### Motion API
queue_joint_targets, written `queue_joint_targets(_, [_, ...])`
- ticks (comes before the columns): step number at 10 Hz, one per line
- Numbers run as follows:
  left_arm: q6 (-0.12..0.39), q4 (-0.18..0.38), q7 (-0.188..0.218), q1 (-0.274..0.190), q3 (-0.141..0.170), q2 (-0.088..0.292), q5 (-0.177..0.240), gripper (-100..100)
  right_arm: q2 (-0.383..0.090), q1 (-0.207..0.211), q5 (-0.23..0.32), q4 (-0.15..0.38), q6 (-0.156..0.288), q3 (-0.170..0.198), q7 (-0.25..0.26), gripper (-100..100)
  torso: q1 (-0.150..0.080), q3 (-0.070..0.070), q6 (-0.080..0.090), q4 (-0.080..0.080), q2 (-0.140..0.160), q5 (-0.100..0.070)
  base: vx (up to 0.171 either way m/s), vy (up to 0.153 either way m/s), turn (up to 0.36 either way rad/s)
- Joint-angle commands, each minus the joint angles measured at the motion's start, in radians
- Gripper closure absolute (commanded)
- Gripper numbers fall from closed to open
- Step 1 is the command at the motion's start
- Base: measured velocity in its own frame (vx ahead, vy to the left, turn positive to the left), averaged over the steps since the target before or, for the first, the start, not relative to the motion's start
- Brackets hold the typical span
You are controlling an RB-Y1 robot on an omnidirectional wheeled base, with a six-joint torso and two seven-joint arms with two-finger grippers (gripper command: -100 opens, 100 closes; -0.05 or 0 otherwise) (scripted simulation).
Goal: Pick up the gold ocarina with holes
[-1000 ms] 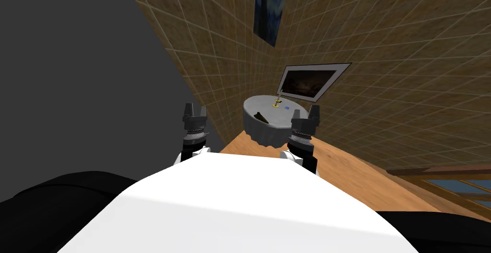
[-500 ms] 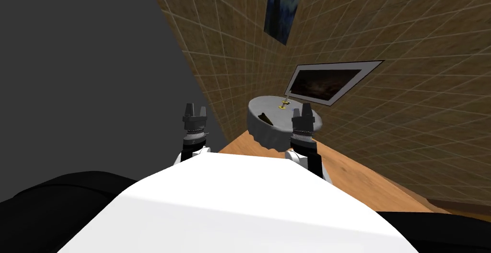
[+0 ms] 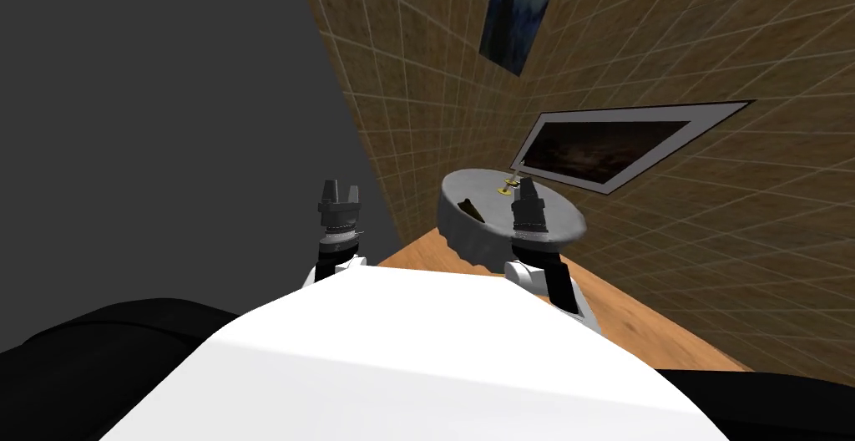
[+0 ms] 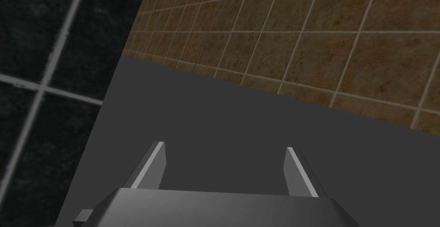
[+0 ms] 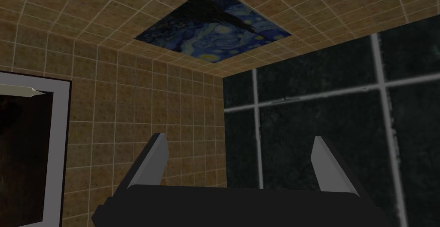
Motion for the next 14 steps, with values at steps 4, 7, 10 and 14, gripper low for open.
queue_joint_targets(4, [0.000,0.000,0.000,0.000,0.000,0.000,0.000,0,-0.060,-0.008,-0.040,-0.006,0.123,-0.047,0.082,-100,0.000,0.000,-0.001,0.000,0.000,0.000,0.004,-0.018,0.177])
queue_joint_targets(7, [0.000,0.000,0.000,0.000,0.000,0.000,0.000,0,-0.121,-0.014,-0.092,-0.012,0.208,-0.096,0.158,-100,0.000,-0.001,0.000,0.000,-0.001,0.000,0.010,-0.028,0.212])
queue_joint_targets(10, [0.000,0.000,0.000,0.000,0.000,0.000,0.000,0,-0.152,-0.016,-0.122,-0.017,0.287,-0.123,0.196,-100,0.000,0.000,0.000,0.000,-0.001,0.000,0.007,-0.022,0.115])
queue_joint_targets(14, [0.000,0.000,0.000,0.000,0.000,0.000,0.000,0,-0.185,-0.018,-0.156,-0.023,0.386,-0.151,0.233,-100,-0.001,-0.001,0.000,0.000,-0.001,0.000,0.009,-0.032,0.121])
